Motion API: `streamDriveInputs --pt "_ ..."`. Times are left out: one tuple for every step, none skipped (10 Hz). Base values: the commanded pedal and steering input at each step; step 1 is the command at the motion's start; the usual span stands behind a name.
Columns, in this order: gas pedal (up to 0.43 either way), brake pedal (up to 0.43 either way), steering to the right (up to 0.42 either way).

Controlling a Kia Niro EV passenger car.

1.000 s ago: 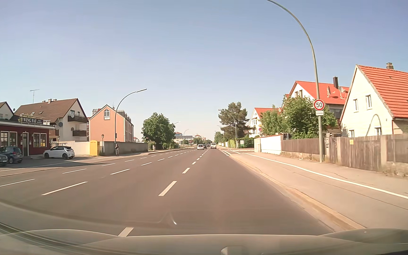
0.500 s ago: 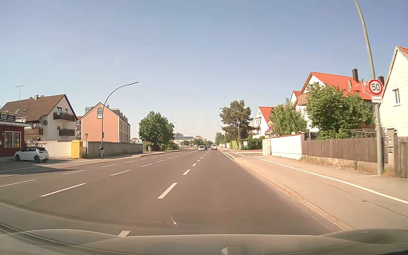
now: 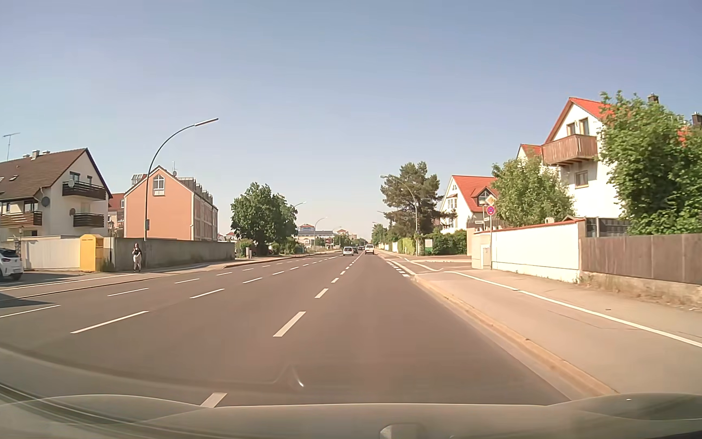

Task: Follow the waypoints while adhering to traffic rules and regulations

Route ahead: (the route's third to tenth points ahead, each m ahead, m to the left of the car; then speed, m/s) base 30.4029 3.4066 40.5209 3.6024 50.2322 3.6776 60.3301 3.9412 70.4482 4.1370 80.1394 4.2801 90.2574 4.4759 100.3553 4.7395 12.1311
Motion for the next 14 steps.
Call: streamDriveInputs --pt "0.169 0.000 -0.003" --pt "0.177 0.000 -0.003" --pt "0.177 0.000 -0.003" --pt "0.177 0.000 -0.003" --pt "0.177 0.000 -0.003" --pt "0.177 0.000 -0.003" --pt "0.177 0.000 -0.003" --pt "0.177 0.000 -0.004" --pt "0.177 0.000 -0.004" --pt "0.177 0.000 -0.004" --pt "0.177 0.000 -0.004" --pt "0.177 0.000 -0.003" --pt "0.177 0.000 -0.004" --pt "0.177 0.000 -0.004"
